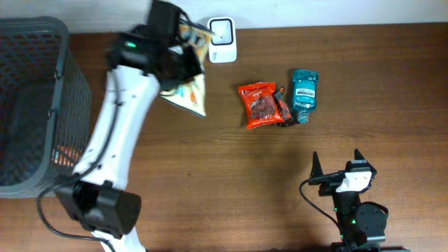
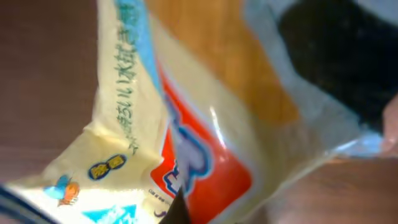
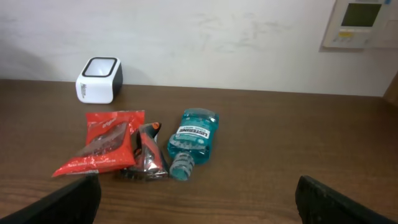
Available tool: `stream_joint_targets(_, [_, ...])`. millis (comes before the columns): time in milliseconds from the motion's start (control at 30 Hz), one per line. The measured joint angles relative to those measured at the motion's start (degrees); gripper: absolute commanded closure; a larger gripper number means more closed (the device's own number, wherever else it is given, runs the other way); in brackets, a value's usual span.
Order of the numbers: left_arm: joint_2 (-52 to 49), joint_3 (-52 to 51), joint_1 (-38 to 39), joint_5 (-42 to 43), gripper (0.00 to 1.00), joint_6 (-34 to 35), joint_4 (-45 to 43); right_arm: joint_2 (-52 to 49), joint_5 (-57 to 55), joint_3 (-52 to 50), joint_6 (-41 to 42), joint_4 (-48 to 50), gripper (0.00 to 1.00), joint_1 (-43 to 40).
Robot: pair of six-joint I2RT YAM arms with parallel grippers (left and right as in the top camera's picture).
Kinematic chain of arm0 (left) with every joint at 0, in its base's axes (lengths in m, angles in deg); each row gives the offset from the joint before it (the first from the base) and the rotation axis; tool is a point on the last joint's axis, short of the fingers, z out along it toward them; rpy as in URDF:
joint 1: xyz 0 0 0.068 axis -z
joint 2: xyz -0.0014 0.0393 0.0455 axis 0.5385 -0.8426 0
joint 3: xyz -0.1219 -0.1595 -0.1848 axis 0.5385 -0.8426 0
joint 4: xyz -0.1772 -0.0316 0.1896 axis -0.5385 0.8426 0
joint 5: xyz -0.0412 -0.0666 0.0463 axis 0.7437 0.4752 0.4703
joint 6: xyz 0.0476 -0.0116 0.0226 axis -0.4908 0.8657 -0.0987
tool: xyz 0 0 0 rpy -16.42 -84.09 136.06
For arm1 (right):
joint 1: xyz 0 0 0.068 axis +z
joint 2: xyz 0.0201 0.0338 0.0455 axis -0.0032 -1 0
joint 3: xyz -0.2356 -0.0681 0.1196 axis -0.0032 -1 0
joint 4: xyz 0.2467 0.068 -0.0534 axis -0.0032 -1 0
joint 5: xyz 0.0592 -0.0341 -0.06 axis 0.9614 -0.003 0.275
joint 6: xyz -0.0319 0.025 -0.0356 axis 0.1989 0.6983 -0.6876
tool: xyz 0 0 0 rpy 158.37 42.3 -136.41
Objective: Scan the item barcode
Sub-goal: 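Lift the yellow wipes packet from the basket and drop it on the table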
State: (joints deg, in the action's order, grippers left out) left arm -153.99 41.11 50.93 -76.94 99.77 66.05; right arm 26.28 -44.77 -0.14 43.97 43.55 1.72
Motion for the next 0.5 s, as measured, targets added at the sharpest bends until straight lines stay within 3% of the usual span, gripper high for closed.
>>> stream_joint_targets(100, [-0.94,-17.92,6.82,-1.22,0.98,7.72,-17.18,-0.02,0.0,0.02,-0.02,-0.02,0.01,0.0])
stream_joint_targets(133, [-1.03,-22.86,8.81,-1.36,0.69,10.32,-24.22,0.0,0.0,0.02,0.0,-0.02,0.01,0.0])
stream_joint_targets(167, [-1.03,-26.53,10.34,-1.51,0.53,12.48,-28.46,0.02,0.0,0.02,0.0,0.0,0.01,0.0])
stream_joint_targets(200, [-1.01,-29.59,12.04,-1.55,0.19,13.62,-32.5,0.04,0.0,0.02,0.0,0.0,0.01,0.0])
stream_joint_targets(233, [-1.01,-30.82,13.42,-1.55,0.01,14.67,-35.08,0.02,0.0,0.02,0.02,0.0,0.01,0.0])
stream_joint_targets(333, [-1.01,-31.15,15.34,-1.55,0.01,15.56,-36.61,0.02,0.0,0.02,0.0,0.0,0.01,0.0])
stream_joint_targets(400, [-0.98,-30.71,14.6,-1.79,0.01,11.26,-35.78,0.02,0.0,0.02,0.0,0.0,0.01,0.0])
stream_joint_targets(500, [6.43,-21.2,11.63,-2.23,0.01,-7.65,-25.14,0.02,-0.02,0.02,0.02,0.0,0.01,0.0])
